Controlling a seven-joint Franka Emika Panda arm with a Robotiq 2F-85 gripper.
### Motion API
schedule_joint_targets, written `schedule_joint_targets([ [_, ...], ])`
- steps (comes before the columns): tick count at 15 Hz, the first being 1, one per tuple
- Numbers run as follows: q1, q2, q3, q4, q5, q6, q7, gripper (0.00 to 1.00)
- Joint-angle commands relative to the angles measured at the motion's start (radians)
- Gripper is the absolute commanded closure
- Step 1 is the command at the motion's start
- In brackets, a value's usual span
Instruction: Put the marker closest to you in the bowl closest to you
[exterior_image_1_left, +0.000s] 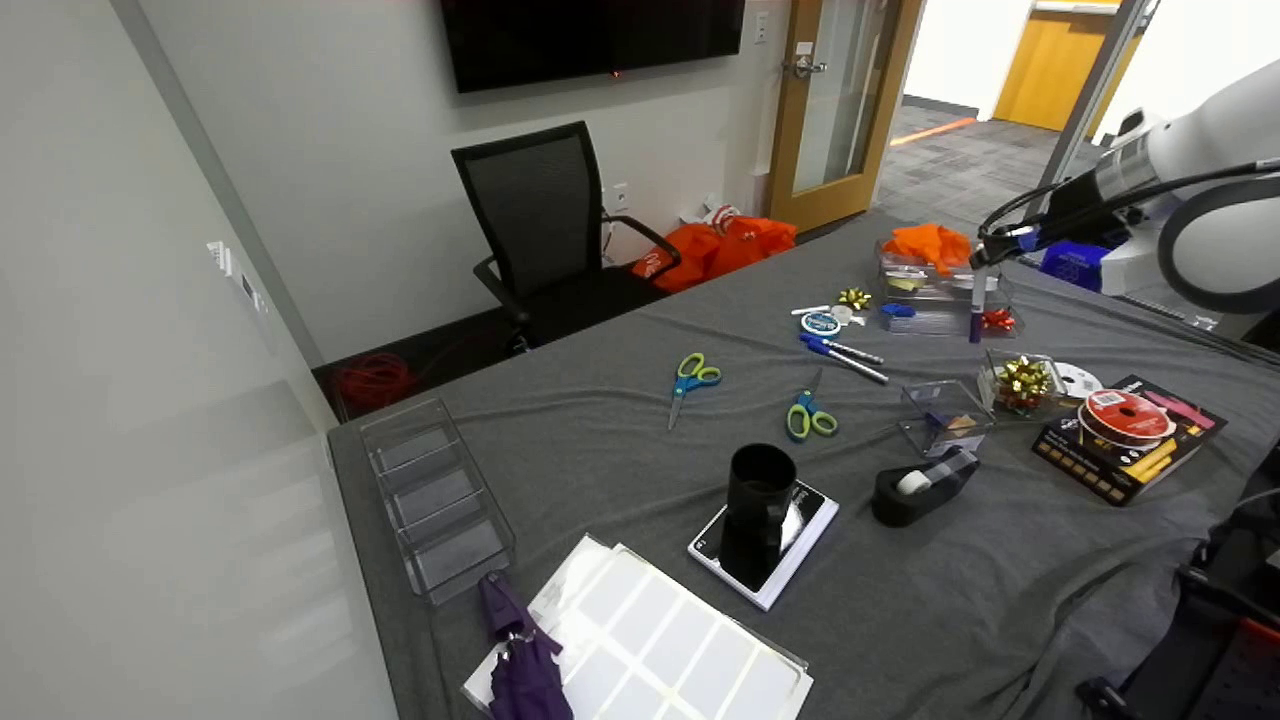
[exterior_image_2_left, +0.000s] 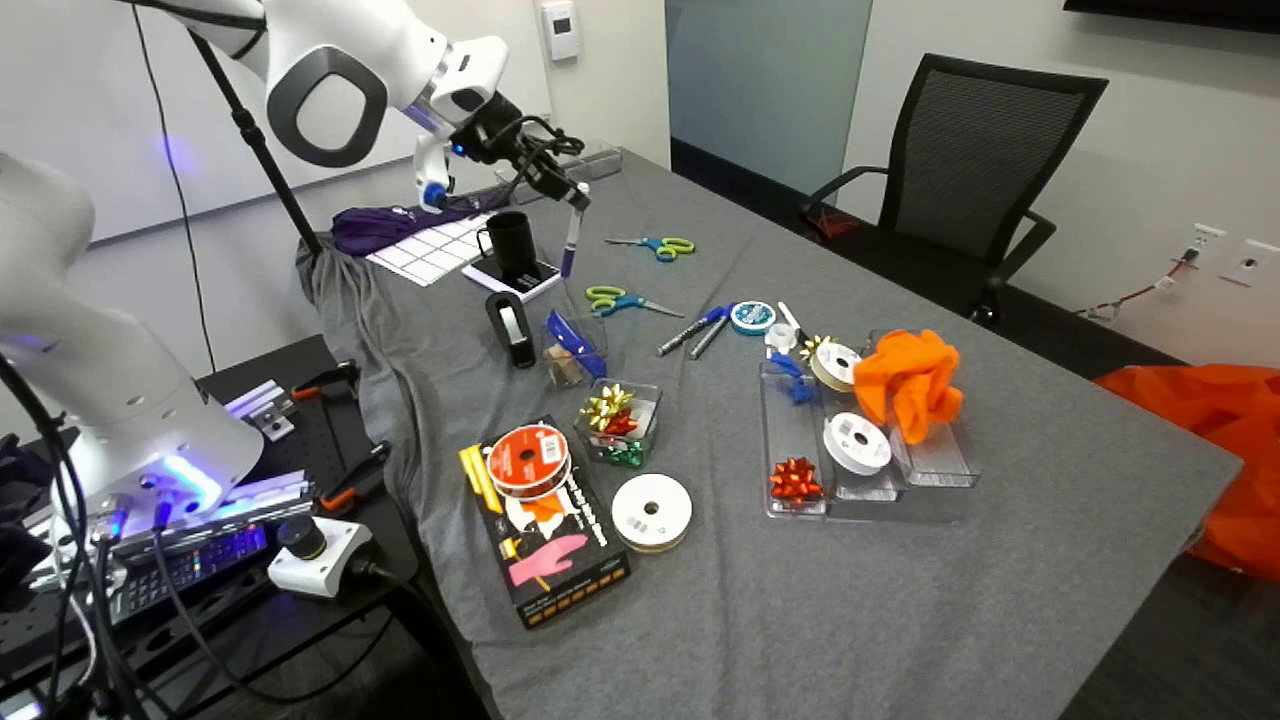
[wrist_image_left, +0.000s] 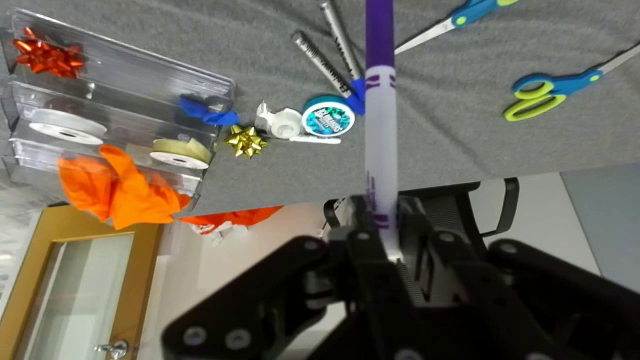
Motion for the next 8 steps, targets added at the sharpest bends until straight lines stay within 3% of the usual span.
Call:
schedule_joint_targets([
  [1, -0.105, 0.129, 0.030, 0.016, -0.024, 0.187, -0.047, 0.96],
  [4, -0.111, 0.217, 0.019, 0.018, 0.061, 0.281, -0.154, 0.96],
  [5, -0.095, 0.197, 0.013, 0.033, 0.063, 0.219, -0.144, 0.96],
  [7, -0.082, 0.230, 0.012, 0.029, 0.078, 0.217, -0.146, 0.96],
  [8, -0.012, 0.239, -0.060, 0.030, 0.055, 0.213, -0.125, 0.96],
])
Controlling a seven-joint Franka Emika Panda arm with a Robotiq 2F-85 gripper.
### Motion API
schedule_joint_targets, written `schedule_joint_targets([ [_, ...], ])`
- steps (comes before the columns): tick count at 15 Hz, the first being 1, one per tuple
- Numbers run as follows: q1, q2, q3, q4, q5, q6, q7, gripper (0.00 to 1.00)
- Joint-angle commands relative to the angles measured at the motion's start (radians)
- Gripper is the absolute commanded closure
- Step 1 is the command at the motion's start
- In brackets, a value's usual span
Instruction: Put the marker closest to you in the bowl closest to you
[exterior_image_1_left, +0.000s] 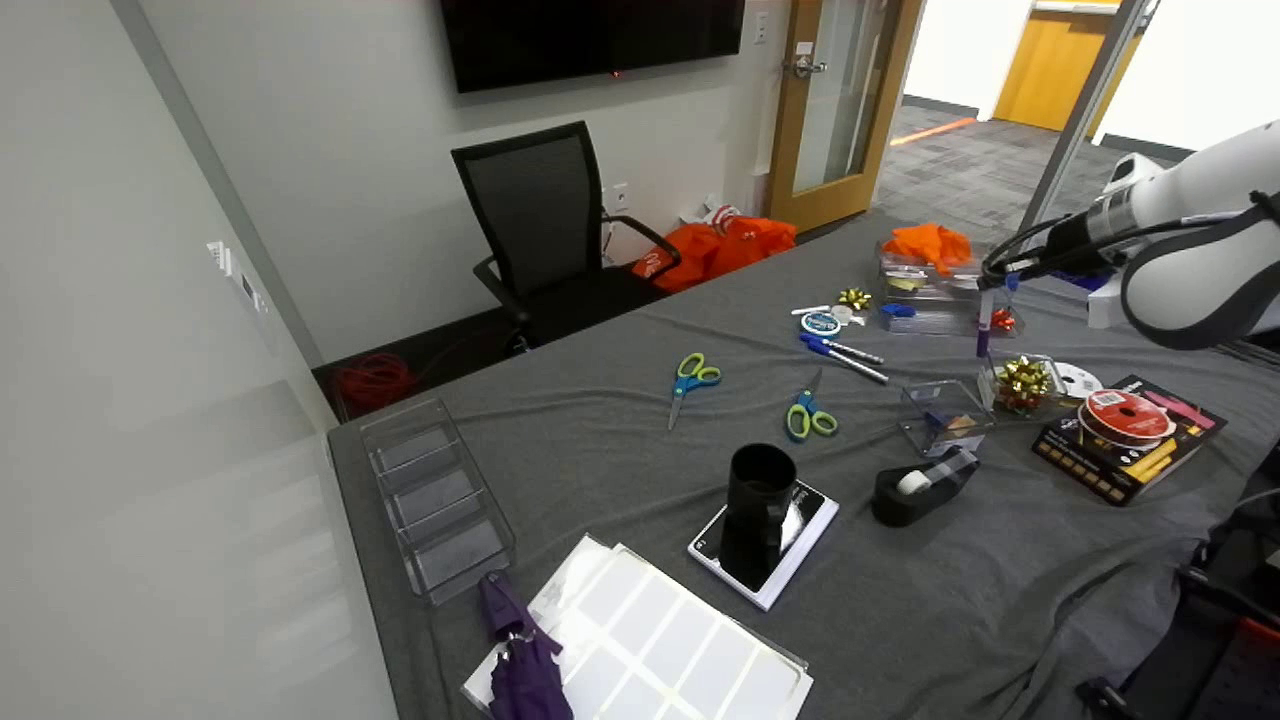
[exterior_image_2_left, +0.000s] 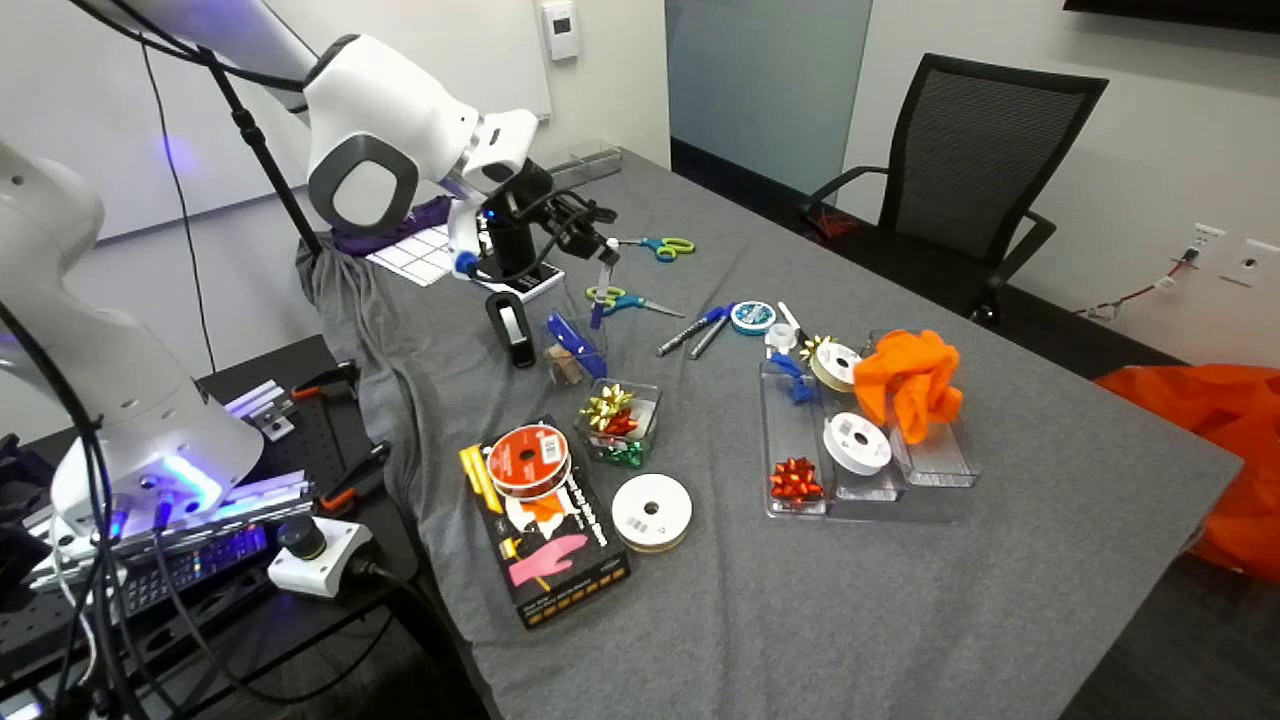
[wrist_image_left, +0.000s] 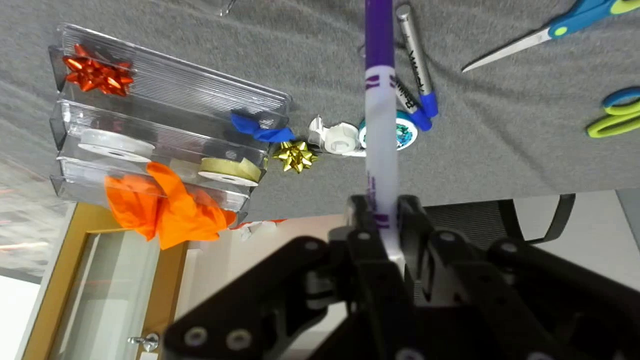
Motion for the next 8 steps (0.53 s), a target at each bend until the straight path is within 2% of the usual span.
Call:
schedule_joint_targets([
  [1, 0.090, 0.038, -0.074, 0.012, 0.001, -0.006, -0.003, 0.96],
  [2, 0.107, 0.045, -0.086, 0.013, 0.002, -0.008, -0.002, 0.96],
  [3, 0.086, 0.057, -0.054, 0.014, 0.040, -0.006, -0.036, 0.96],
  [8, 0.138, 0.083, -0.078, 0.021, 0.129, -0.007, -0.085, 0.96],
])
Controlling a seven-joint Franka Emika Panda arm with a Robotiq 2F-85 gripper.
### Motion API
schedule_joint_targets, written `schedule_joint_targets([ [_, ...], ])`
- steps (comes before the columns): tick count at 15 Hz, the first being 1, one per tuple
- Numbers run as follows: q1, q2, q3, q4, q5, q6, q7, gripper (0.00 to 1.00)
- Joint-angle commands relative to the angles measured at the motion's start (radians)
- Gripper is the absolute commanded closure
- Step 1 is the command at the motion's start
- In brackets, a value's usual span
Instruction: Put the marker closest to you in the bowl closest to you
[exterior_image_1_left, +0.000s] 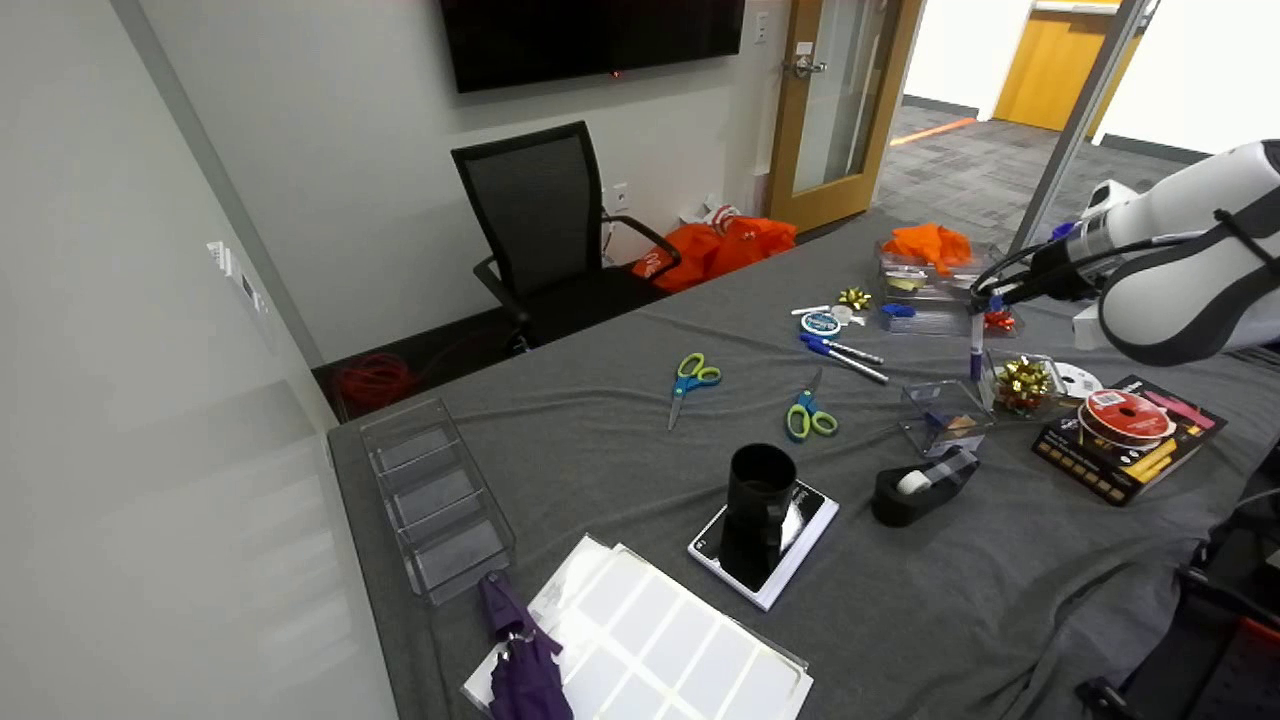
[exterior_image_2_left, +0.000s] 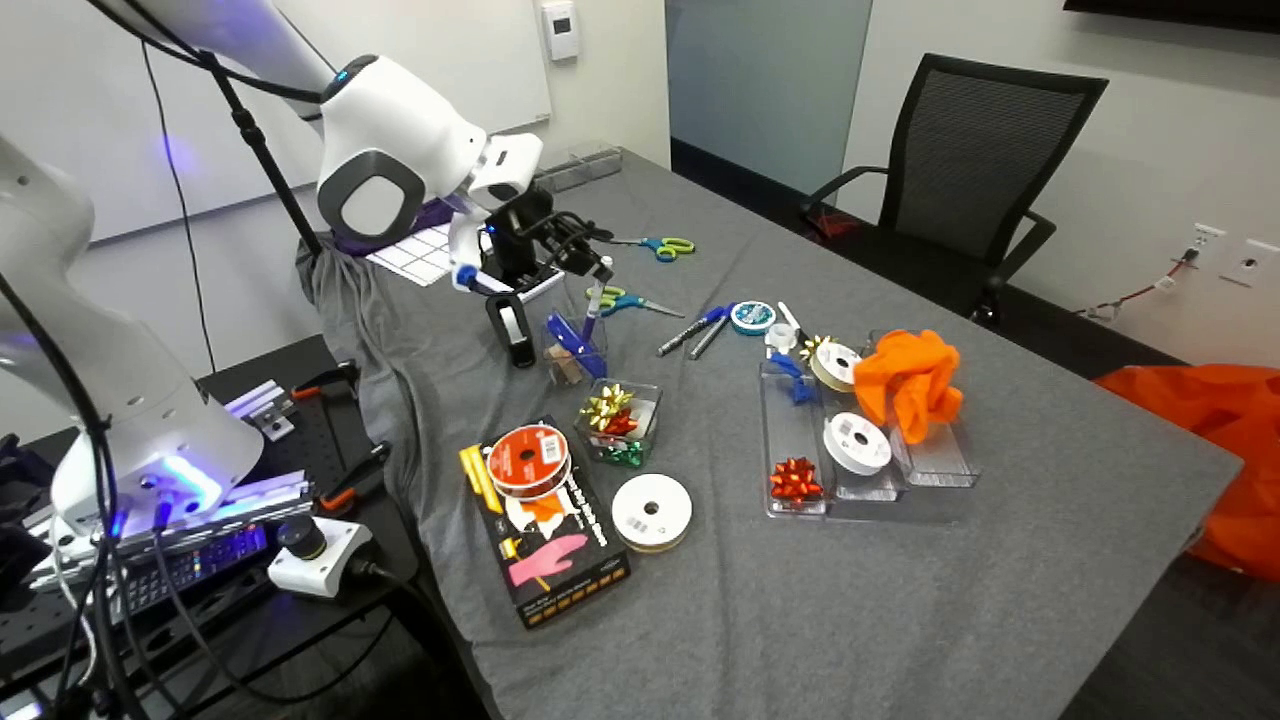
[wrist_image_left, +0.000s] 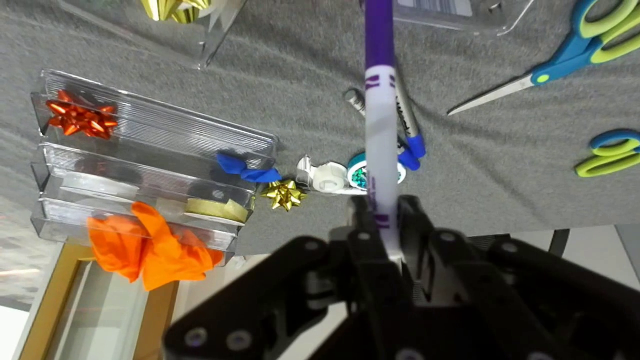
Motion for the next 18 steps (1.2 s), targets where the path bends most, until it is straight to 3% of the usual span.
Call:
schedule_joint_targets([
  [1, 0.043, 0.033, -0.019, 0.023, 0.072, 0.000, -0.054, 0.96],
  [8, 0.156, 0.082, -0.076, 0.069, 0.226, 0.000, -0.108, 0.96],
  [13, 0.315, 0.150, -0.193, 0.103, 0.371, 0.000, -0.161, 0.96],
  [18, 0.475, 0.221, -0.297, 0.116, 0.436, 0.000, -0.131, 0.96],
])
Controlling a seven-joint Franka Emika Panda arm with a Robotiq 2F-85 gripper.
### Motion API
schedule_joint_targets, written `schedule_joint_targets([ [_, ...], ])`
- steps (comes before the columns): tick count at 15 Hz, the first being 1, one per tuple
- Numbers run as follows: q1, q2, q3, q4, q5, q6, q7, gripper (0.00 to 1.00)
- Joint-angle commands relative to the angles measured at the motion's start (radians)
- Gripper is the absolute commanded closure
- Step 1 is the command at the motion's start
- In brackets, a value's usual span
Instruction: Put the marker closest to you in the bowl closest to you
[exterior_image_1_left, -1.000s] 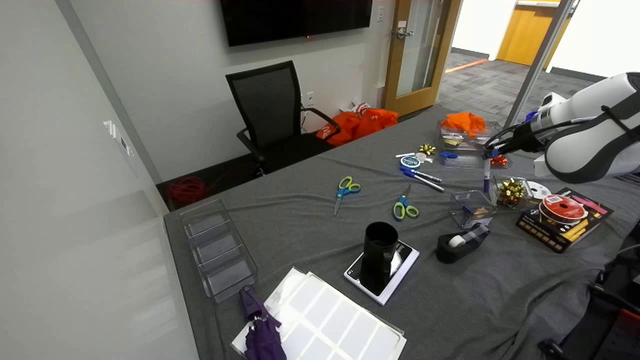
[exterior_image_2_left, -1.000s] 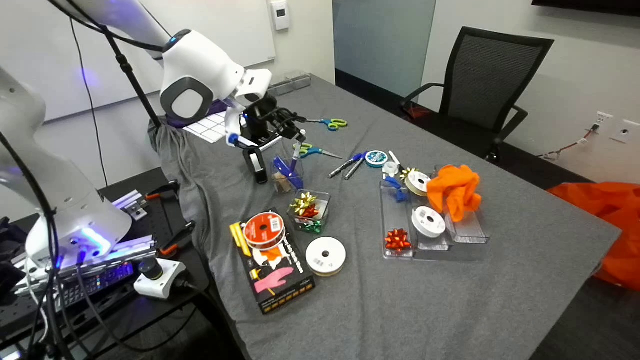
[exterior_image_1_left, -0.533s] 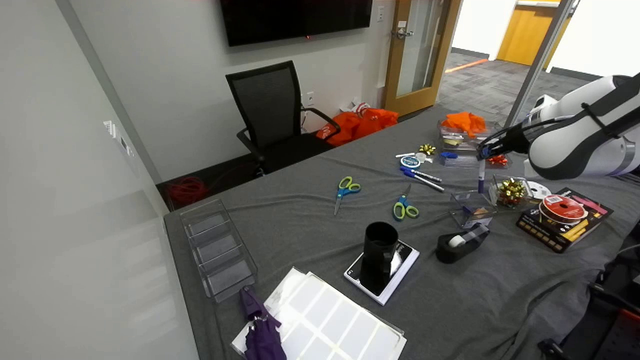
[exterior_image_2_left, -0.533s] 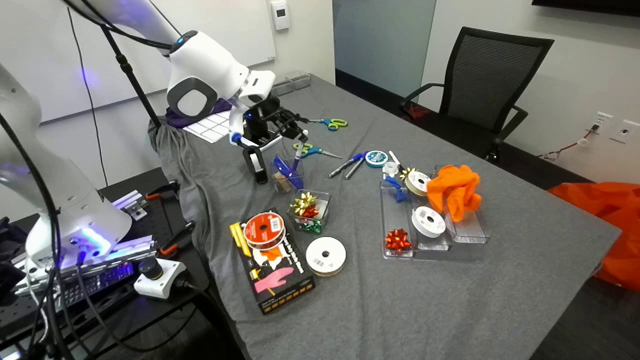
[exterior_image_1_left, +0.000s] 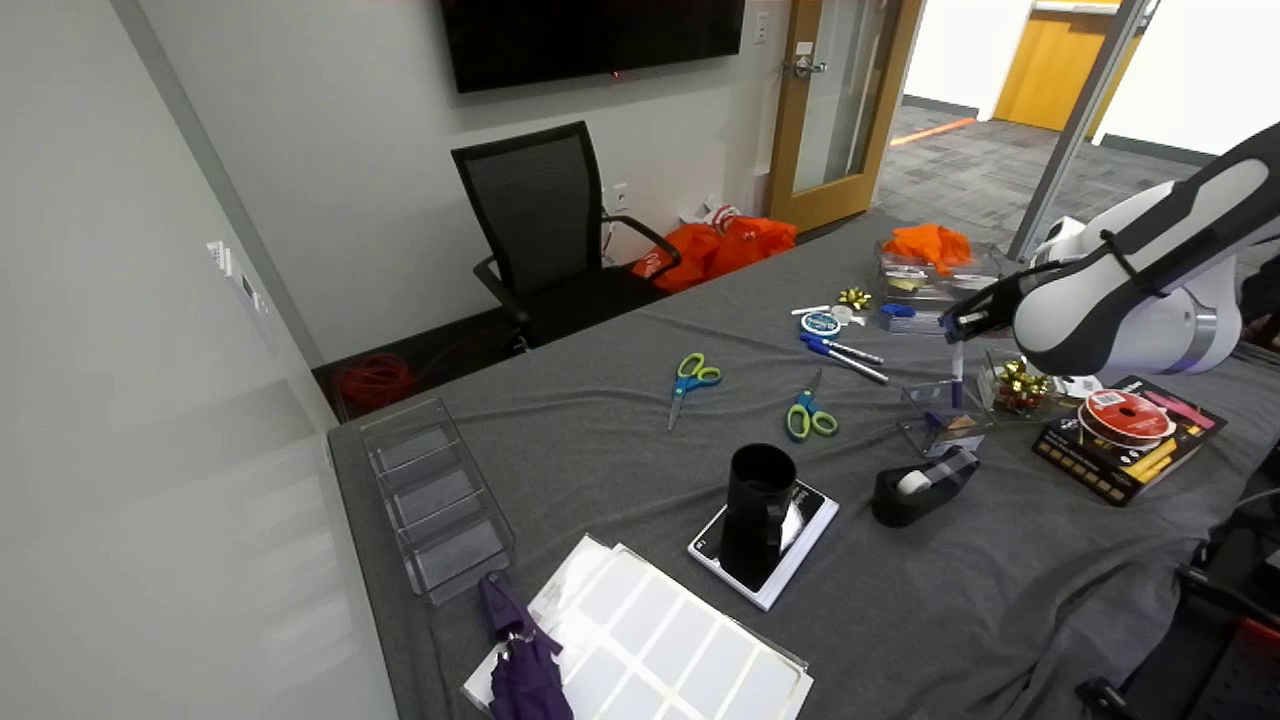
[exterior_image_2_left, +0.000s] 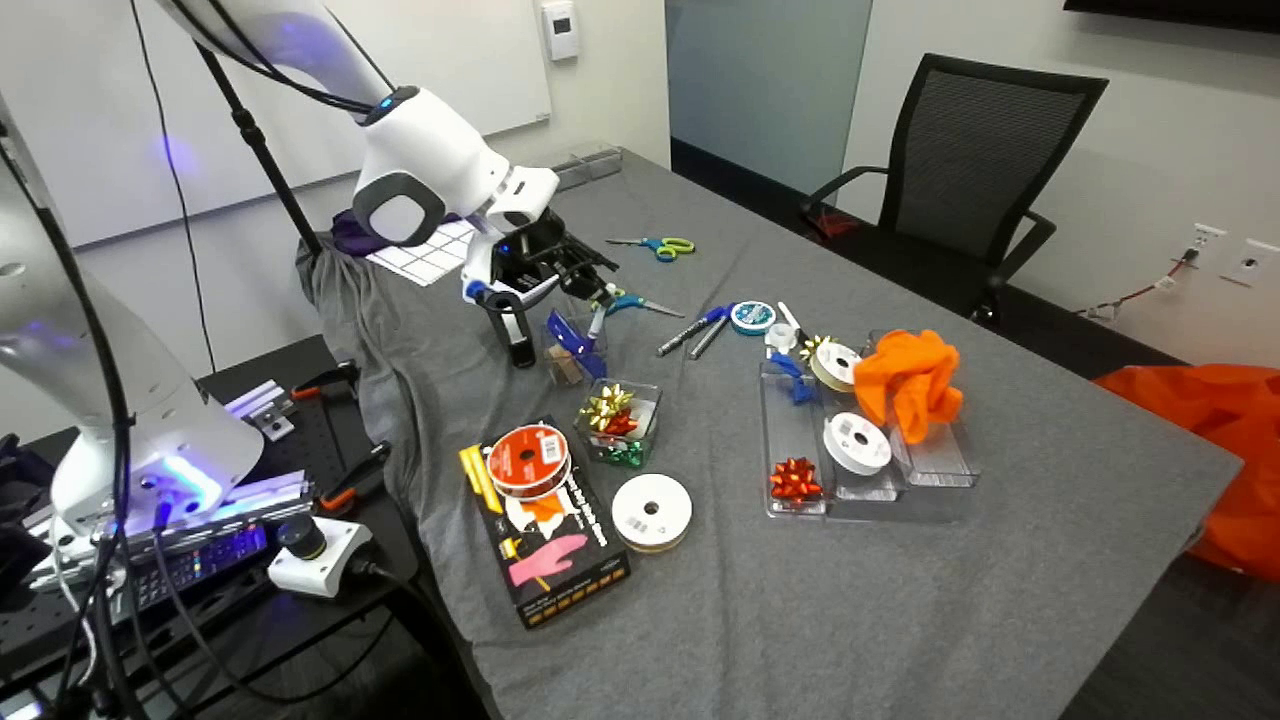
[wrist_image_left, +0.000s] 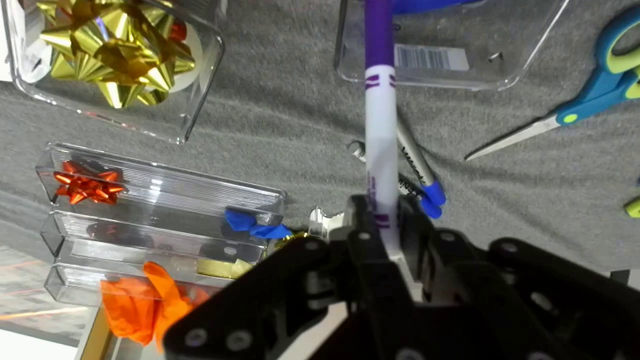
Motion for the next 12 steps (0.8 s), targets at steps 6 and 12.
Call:
schedule_joint_targets([
  [6, 0.237, 0.109, -0.170, 0.039, 0.043, 0.000, 0.029, 0.56],
  [12, 0.328, 0.146, -0.234, 0.026, 0.032, 0.000, 0.067, 0.14],
])
